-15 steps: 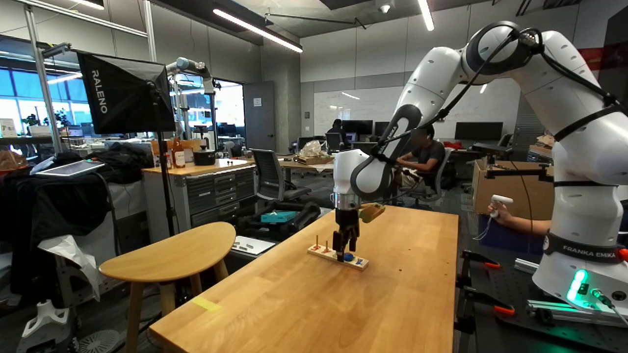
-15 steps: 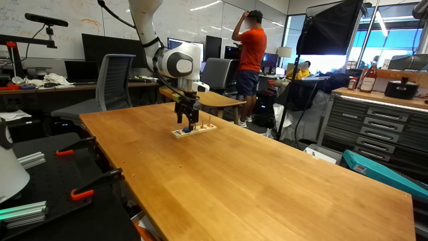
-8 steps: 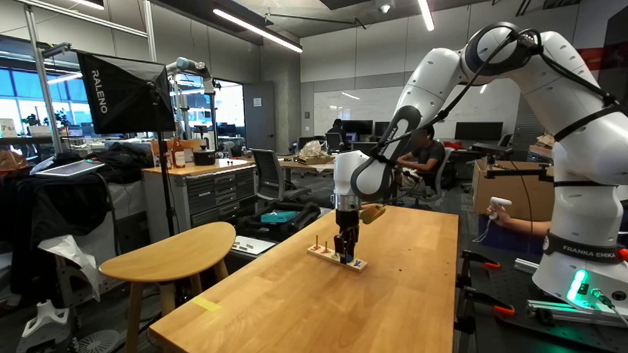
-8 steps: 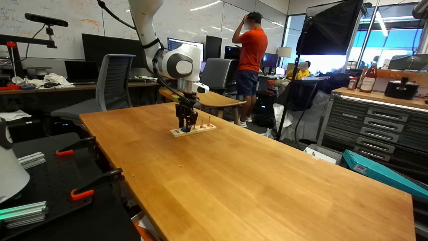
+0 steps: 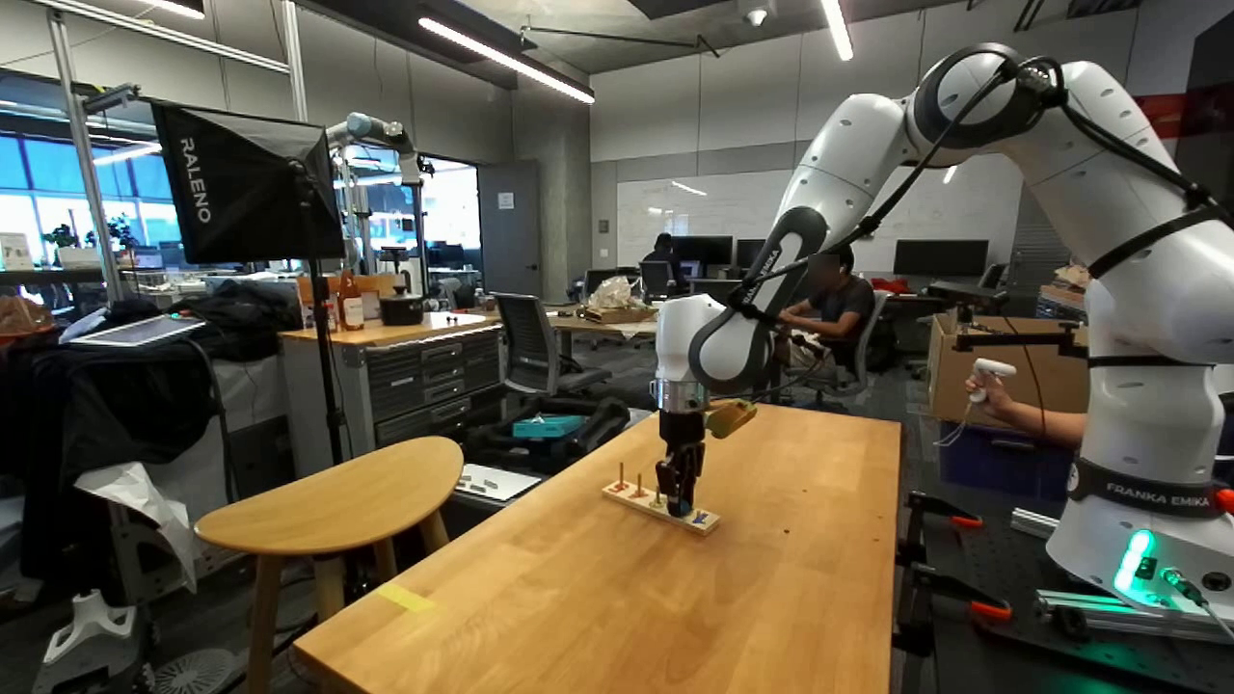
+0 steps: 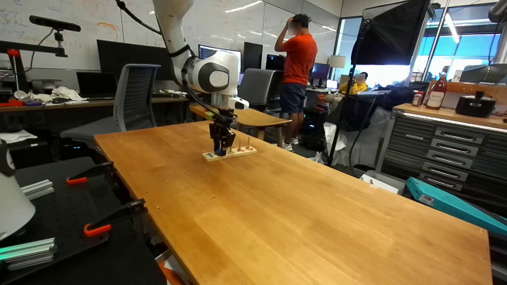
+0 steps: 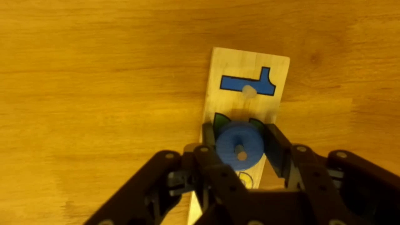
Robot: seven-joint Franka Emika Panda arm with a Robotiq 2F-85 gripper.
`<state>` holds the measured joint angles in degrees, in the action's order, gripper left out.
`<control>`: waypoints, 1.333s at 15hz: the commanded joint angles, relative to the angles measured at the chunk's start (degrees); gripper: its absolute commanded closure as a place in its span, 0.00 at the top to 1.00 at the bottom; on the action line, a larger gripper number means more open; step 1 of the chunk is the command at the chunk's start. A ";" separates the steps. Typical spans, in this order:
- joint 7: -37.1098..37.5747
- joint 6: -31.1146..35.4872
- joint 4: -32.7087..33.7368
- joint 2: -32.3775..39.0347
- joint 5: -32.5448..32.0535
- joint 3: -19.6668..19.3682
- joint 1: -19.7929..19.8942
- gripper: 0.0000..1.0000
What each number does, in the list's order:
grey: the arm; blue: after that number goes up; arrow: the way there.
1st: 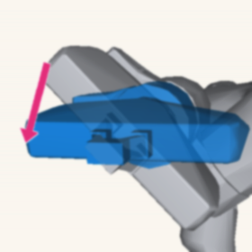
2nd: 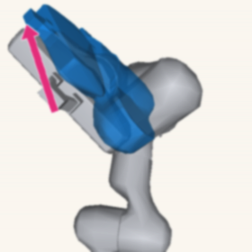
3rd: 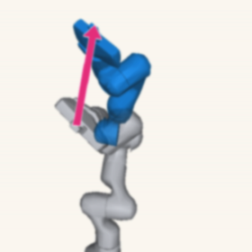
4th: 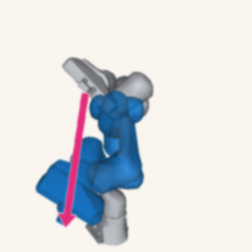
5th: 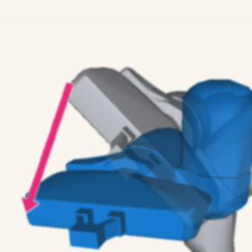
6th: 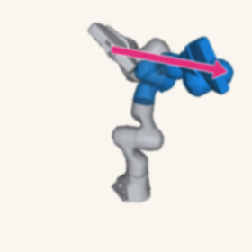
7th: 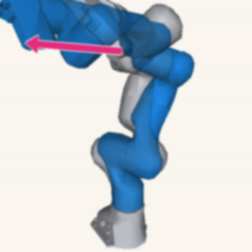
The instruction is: Remove the blue ring from the wooden stand
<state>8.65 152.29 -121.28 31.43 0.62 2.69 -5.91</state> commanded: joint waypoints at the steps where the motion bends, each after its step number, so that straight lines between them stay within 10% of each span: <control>1: -1.81 -1.19 -0.12 -3.38 0.78 0.15 0.87 0.19; 14: -1.08 -1.45 -7.63 -6.70 -0.15 -3.87 3.34 0.19; 15: -1.21 -1.63 -7.72 -6.73 -0.19 -3.91 3.37 0.69; 20: -4.50 -5.65 -7.44 -12.79 -1.48 -3.63 3.83 1.00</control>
<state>7.08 150.82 -128.35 24.50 0.29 -1.10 -2.64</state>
